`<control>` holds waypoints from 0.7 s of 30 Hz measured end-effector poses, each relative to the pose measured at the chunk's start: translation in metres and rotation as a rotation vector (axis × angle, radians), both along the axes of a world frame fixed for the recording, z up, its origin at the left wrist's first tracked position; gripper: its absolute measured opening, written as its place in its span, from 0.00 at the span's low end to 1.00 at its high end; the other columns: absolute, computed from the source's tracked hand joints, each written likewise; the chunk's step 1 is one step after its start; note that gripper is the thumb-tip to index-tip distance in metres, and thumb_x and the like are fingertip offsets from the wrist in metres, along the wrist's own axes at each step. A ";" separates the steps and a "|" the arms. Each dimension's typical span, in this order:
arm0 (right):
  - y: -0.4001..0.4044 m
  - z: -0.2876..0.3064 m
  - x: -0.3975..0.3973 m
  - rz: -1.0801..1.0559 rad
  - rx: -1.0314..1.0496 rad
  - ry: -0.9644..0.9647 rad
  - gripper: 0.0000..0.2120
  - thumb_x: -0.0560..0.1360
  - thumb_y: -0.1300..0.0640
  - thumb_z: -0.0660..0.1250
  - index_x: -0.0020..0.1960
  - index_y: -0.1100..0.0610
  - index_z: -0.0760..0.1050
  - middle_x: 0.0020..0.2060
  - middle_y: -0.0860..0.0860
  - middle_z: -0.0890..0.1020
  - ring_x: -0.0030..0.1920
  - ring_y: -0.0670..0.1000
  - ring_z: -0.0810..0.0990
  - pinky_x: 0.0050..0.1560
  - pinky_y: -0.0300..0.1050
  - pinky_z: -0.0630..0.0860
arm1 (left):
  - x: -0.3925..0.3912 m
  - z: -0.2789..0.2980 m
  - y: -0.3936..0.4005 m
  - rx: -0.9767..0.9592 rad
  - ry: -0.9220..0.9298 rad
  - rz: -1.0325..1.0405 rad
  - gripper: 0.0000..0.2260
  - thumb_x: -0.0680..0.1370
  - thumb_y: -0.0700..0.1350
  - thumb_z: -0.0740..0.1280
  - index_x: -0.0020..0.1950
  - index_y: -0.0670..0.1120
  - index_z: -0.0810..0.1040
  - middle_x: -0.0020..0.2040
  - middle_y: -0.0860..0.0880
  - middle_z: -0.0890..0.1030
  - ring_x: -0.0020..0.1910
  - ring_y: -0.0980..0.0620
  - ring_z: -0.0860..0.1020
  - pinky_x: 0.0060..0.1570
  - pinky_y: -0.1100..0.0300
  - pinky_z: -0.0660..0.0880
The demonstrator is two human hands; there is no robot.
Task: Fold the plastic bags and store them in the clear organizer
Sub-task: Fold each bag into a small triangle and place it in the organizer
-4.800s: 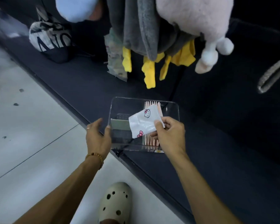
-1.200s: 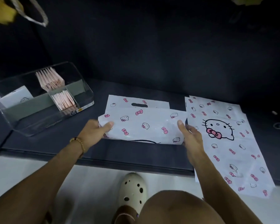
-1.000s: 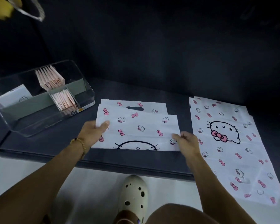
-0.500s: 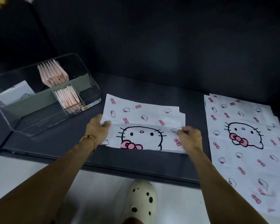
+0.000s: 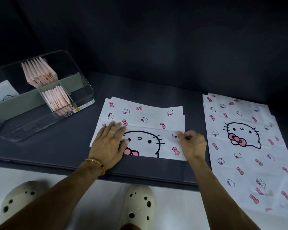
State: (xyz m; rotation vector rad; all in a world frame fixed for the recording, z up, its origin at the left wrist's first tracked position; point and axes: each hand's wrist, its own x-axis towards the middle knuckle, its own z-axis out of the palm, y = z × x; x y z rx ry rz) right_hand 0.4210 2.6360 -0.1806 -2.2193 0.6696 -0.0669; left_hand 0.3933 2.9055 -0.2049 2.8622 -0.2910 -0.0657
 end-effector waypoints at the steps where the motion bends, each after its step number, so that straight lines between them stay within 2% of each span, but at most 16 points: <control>1: -0.001 0.000 -0.002 -0.015 -0.014 0.009 0.11 0.72 0.53 0.72 0.33 0.53 0.76 0.28 0.43 0.78 0.30 0.41 0.76 0.28 0.29 0.64 | -0.001 0.000 -0.001 0.020 -0.011 -0.007 0.24 0.80 0.56 0.51 0.72 0.46 0.67 0.73 0.47 0.67 0.75 0.46 0.59 0.74 0.50 0.52; 4: -0.002 -0.002 -0.006 -0.055 0.014 0.062 0.03 0.69 0.61 0.71 0.40 0.55 0.78 0.32 0.42 0.78 0.33 0.40 0.76 0.29 0.29 0.65 | 0.000 0.003 -0.004 0.075 -0.026 -0.045 0.28 0.78 0.57 0.47 0.71 0.44 0.69 0.71 0.45 0.69 0.73 0.44 0.63 0.73 0.47 0.56; 7: -0.001 -0.003 -0.009 -0.076 0.047 0.053 0.09 0.69 0.65 0.70 0.46 0.55 0.76 0.34 0.43 0.78 0.34 0.40 0.75 0.25 0.27 0.65 | 0.000 0.007 -0.004 0.112 -0.016 -0.062 0.28 0.78 0.57 0.48 0.71 0.43 0.70 0.71 0.44 0.70 0.72 0.42 0.64 0.71 0.43 0.58; 10: -0.001 -0.004 -0.013 -0.046 0.062 0.019 0.12 0.69 0.67 0.69 0.49 0.55 0.74 0.35 0.45 0.79 0.35 0.41 0.76 0.28 0.23 0.67 | -0.001 0.005 -0.002 0.167 -0.011 -0.092 0.29 0.79 0.58 0.46 0.73 0.44 0.67 0.73 0.46 0.67 0.74 0.43 0.62 0.72 0.42 0.56; 14: -0.002 -0.004 -0.013 -0.024 0.049 0.040 0.12 0.70 0.67 0.67 0.50 0.55 0.73 0.38 0.48 0.81 0.37 0.43 0.77 0.27 0.25 0.68 | 0.001 -0.001 -0.001 0.151 0.018 -0.092 0.30 0.79 0.60 0.44 0.75 0.46 0.61 0.76 0.47 0.62 0.76 0.45 0.57 0.74 0.45 0.53; 16: 0.000 0.000 -0.014 -0.002 0.025 0.055 0.13 0.70 0.67 0.67 0.51 0.55 0.73 0.41 0.50 0.80 0.41 0.48 0.79 0.29 0.28 0.68 | 0.002 -0.005 0.000 0.165 0.021 -0.094 0.31 0.78 0.62 0.43 0.77 0.47 0.57 0.77 0.48 0.58 0.76 0.46 0.54 0.74 0.46 0.49; 17: 0.002 0.001 -0.016 0.025 -0.060 0.044 0.14 0.69 0.66 0.67 0.53 0.56 0.73 0.44 0.51 0.79 0.44 0.51 0.78 0.35 0.32 0.70 | 0.002 -0.006 0.000 0.174 0.024 -0.092 0.32 0.78 0.63 0.42 0.77 0.48 0.55 0.77 0.49 0.56 0.77 0.47 0.52 0.75 0.47 0.47; 19: 0.010 0.004 -0.021 0.156 -0.416 -0.023 0.19 0.68 0.65 0.71 0.58 0.60 0.74 0.52 0.57 0.77 0.51 0.57 0.75 0.45 0.46 0.72 | 0.002 -0.008 0.000 0.190 0.039 -0.087 0.34 0.76 0.65 0.41 0.78 0.49 0.52 0.78 0.50 0.53 0.77 0.47 0.49 0.75 0.47 0.45; 20: 0.019 0.004 -0.024 0.243 -0.582 -0.089 0.21 0.66 0.63 0.73 0.59 0.61 0.75 0.55 0.59 0.76 0.53 0.60 0.74 0.47 0.51 0.73 | 0.002 -0.009 0.000 0.198 0.044 -0.089 0.35 0.76 0.65 0.42 0.78 0.49 0.51 0.78 0.50 0.52 0.77 0.47 0.47 0.75 0.46 0.45; 21: 0.033 0.003 -0.027 0.320 -0.659 -0.167 0.21 0.66 0.61 0.74 0.58 0.62 0.77 0.57 0.60 0.77 0.55 0.62 0.75 0.49 0.54 0.74 | 0.002 -0.009 -0.001 0.202 0.046 -0.093 0.35 0.75 0.66 0.42 0.78 0.49 0.50 0.78 0.50 0.51 0.77 0.47 0.47 0.75 0.45 0.45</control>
